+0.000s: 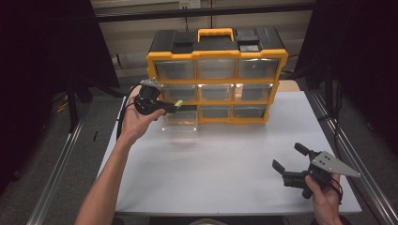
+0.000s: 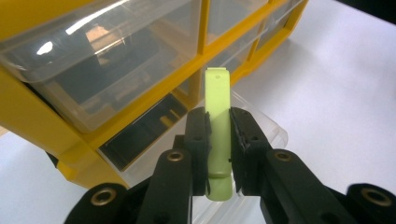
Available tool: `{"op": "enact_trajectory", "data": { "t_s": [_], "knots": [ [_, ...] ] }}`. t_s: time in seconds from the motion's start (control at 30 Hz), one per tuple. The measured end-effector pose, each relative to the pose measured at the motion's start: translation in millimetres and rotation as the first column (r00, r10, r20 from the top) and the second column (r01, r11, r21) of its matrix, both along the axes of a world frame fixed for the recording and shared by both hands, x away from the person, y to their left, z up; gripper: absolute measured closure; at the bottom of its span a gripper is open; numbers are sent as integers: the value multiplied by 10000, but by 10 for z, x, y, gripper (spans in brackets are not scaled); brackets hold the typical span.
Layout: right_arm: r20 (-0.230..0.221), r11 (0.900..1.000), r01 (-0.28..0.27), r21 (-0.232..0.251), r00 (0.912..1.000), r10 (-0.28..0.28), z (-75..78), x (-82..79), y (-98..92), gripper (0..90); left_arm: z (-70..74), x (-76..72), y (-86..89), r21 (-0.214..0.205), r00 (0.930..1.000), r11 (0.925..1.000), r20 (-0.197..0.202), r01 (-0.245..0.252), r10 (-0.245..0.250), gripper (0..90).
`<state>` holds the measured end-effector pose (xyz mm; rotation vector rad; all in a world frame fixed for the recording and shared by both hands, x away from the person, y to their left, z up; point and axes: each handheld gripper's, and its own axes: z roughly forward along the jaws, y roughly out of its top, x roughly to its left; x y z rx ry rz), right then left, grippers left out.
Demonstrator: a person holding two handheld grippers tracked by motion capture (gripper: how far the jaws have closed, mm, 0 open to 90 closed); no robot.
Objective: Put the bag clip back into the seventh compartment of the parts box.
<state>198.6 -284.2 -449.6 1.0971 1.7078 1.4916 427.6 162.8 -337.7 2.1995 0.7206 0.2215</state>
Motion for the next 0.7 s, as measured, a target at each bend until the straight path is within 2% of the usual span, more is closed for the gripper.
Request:
{"op": "enact_trajectory", "data": {
  "t_s": [0.2, 0.23, 0.27, 0.3, 0.47, 0.5, 0.53, 0.6, 0.7],
  "knots": [
    [8, 10000, 24, -30, 10000, -24, 0, -1, -3, 0, -34, -12, -58, 251, 9997, 9994, -147, 219, -216, 783],
    [10, 10000, 15, -35, 10000, -15, 0, 0, -4, 0, -45, -14, -75, 284, 10000, 9996, -14, 35, -34, 783],
    [21, 10000, 15, -36, 10000, -15, 1, -1, -5, 0, -44, -1, -72, 365, 9998, 9992, -136, 151, -146, 783],
    [23, 10000, 10, -40, 10000, -10, 2, -2, -5, 0, -58, -1, -84, 252, 9999, 9997, -82, -64, 66, 783],
    [26, 10000, 4, -43, 10000, -4, 2, -4, -6, 0, -103, 23, -101, 334, 9996, 9994, -286, -30, 40, 783],
    [28, 10000, 0, -41, 10000, 0, 2, -4, -6, 0, -111, 28, -109, 355, 9996, 9994, -285, 51, -41, 783],
    [31, 10000, -4, -46, 10000, 4, 2, -4, -6, 0, -103, 33, -105, 479, 9987, 9986, -474, 213, -190, 783],
    [19, 10000, 2, -34, 10000, -2, 2, -4, -6, 0, -116, 32, -124, 434, 9989, 9990, -448, 116, -97, 783],
    [25, 10000, -6, -54, 10000, 6, 3, -5, -5, 0, -133, 38, -129, 614, 9984, 9976, -476, 323, -294, 783]
  ]
}}
